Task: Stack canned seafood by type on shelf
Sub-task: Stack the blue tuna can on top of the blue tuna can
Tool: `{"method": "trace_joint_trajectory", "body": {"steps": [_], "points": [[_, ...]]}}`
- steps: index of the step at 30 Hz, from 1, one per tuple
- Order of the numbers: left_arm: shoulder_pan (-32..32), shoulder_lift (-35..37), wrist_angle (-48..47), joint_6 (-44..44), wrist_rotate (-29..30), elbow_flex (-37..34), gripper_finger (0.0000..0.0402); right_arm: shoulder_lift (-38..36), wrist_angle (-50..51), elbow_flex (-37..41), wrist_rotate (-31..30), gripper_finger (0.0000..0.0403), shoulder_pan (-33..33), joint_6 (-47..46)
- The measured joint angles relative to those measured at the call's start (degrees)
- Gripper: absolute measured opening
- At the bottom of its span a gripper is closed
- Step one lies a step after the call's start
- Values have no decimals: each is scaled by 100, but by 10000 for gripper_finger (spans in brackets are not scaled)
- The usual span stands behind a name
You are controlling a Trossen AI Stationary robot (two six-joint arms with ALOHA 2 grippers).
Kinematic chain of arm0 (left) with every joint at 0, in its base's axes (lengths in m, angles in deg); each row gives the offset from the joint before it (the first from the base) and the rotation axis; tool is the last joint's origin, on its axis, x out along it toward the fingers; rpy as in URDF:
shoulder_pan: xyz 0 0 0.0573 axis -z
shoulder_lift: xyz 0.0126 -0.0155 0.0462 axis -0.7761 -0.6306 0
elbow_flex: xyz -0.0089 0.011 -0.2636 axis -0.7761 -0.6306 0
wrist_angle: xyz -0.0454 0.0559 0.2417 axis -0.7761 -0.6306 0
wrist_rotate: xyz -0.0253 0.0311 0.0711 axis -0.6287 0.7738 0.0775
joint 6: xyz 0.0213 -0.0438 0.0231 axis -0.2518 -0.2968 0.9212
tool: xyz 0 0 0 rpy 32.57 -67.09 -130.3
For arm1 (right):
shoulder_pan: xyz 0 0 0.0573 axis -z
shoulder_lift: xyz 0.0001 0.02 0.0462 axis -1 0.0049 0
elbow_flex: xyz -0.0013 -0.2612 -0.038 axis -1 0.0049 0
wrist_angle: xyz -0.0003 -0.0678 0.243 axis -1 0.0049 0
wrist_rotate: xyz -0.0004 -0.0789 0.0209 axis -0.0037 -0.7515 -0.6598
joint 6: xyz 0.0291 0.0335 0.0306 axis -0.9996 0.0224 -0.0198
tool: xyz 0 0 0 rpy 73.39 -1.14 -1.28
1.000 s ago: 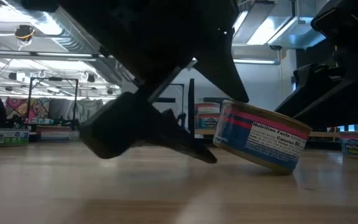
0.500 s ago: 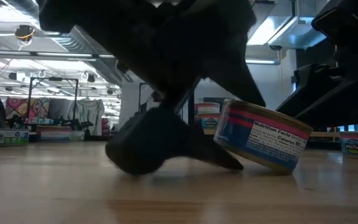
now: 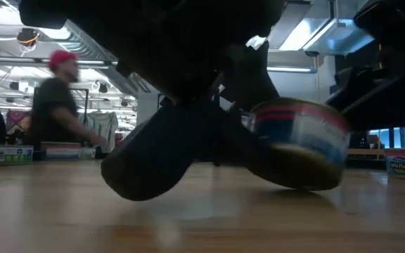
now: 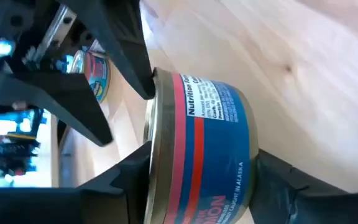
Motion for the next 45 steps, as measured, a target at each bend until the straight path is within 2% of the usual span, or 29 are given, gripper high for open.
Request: {"method": "trace_joint_trajectory", "body": {"steps": [3, 9, 15, 19, 24, 29, 35, 45], "points": [[5, 6, 181, -676, 41, 16, 196, -507, 430, 8, -145, 236, -238, 32], [-106, 321, 70, -2203, 767, 16, 188, -1681, 1456, -4, -97, 236, -843, -727], [-225, 859, -99, -2667, 765, 111, 186, -1875, 1687, -4, 130, 236, -1292, -1206], [-445, 1106, -681, -2775, 864, 533, 190, -1729, 1679, -4, 42, 236, -1300, -1262], [-810, 1123, -1943, -2774, 931, 1344, 185, -1481, 1593, -13, -67, 236, -1295, -1268], [-1262, 1129, -2640, -2665, 981, 1796, 189, -1322, 1573, -13, -204, 236, -1295, -1268], [-1483, 952, -2613, -1565, 1027, 2113, 185, -1306, 1578, -13, -261, 236, -1298, -1224], [-1741, 543, -3231, -1357, 1805, 3171, 185, -1306, 1672, -20, -317, 236, -1298, -1183]]}}
